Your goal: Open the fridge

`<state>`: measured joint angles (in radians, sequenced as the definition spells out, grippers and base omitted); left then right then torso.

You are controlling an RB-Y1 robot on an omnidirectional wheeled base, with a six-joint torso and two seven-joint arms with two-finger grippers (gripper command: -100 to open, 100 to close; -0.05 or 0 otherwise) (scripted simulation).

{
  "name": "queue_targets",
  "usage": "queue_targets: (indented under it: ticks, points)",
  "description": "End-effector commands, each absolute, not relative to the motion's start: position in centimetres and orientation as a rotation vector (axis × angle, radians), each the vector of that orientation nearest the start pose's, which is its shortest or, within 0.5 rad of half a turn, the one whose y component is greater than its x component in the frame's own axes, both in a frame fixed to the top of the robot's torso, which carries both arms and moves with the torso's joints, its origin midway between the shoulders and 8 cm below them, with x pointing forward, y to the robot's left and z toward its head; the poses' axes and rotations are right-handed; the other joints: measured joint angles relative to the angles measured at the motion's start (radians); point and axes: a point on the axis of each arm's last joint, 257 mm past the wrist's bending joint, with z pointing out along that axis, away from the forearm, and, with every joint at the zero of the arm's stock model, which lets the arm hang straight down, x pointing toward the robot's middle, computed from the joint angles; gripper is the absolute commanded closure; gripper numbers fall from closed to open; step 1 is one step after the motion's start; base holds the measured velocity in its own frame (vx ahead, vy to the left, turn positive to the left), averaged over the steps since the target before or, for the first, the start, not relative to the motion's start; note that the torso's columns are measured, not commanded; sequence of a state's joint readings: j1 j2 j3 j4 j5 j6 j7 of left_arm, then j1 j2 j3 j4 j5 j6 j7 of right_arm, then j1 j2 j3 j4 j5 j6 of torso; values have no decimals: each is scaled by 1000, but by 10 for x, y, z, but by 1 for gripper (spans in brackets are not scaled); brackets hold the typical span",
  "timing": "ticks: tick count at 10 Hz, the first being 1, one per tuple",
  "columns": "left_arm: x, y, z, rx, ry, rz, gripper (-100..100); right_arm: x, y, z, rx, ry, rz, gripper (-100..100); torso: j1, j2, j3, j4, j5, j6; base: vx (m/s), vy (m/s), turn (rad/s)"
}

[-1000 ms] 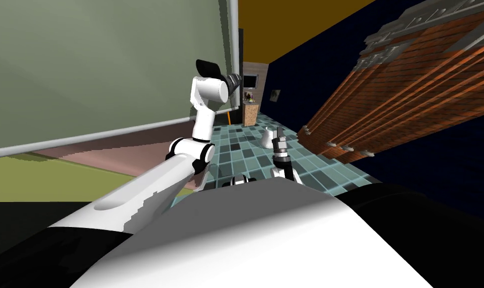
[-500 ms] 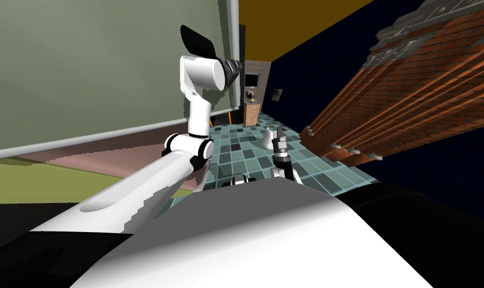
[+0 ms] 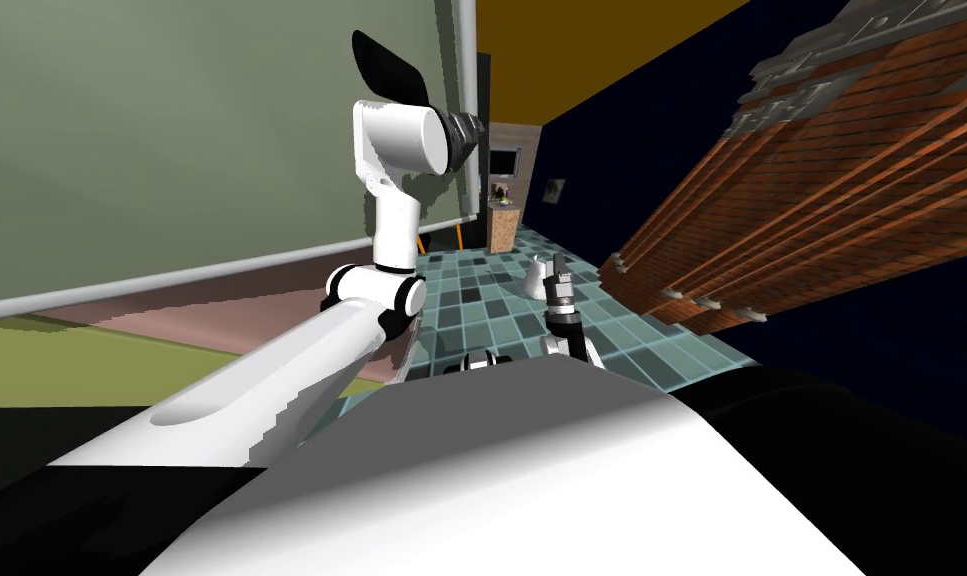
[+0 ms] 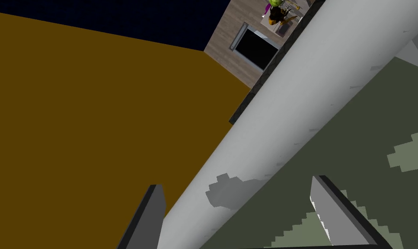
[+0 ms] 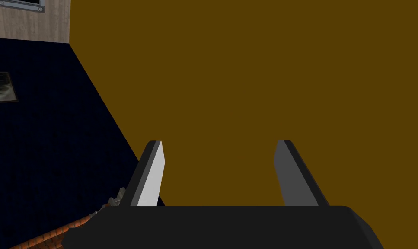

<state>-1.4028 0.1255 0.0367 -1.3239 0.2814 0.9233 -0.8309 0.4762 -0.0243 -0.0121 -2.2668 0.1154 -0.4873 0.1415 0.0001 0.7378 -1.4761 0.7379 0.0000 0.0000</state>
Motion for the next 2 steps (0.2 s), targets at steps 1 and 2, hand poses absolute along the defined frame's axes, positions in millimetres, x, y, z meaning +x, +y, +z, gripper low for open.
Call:
queue_targets:
  ticks: [1, 2]
  points:
    - [628, -38, 278, -94, 1521, -887, 0, 352, -266, 23, 511, 729, 1092, 0, 0, 0, 0, 0, 0, 0, 0, 0, 0]
    - [628, -38, 278, -94, 1521, -887, 0, 352, -266, 23, 511, 729, 1092, 0, 0, 0, 0, 0, 0, 0, 0, 0, 0]
